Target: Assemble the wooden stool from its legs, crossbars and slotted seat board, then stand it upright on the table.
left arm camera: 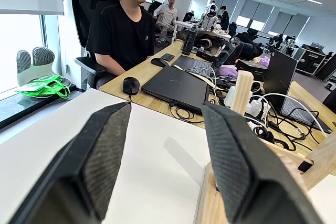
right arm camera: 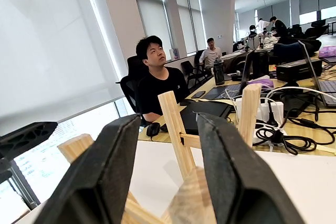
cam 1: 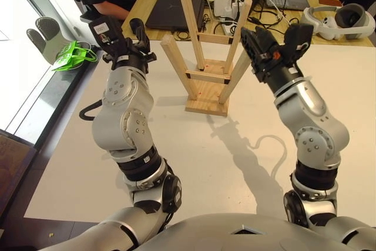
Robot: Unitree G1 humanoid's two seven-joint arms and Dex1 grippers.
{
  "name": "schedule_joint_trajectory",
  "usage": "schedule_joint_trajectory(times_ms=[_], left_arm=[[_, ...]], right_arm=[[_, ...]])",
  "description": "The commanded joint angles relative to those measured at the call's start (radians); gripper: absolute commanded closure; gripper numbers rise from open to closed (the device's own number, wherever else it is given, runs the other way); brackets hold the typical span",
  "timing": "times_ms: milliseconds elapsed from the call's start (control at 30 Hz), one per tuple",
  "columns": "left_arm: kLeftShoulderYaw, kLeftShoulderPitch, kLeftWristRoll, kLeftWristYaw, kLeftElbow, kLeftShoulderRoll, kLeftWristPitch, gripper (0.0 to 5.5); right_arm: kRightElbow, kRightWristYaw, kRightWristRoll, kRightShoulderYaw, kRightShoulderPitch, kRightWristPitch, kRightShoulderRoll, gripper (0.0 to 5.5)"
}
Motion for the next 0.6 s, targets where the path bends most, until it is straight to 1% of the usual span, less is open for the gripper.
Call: schedule_joint_trajectory(times_ms=[33, 300, 600], left_arm=[[-0.006, 0.003, 0.0, 0.006, 0.004, 0.0, -0.005, 3.01], [-0.007, 0.001, -0.001, 0.01, 0.011, 0.0, -0.011, 3.01], [-0.006, 0.0, -0.003, 0.013, 0.012, -0.001, -0.016, 3.01]], right_arm=[[-0.042, -0.047, -0.085, 0.053, 0.069, -0.006, 0.003, 3.5], [-0.001, -0.043, -0.23, 0.084, 0.111, 0.001, -0.058, 3.5], [0.082, -0.004, -0.289, 0.023, 0.06, -0.013, -0.11, 3.5]])
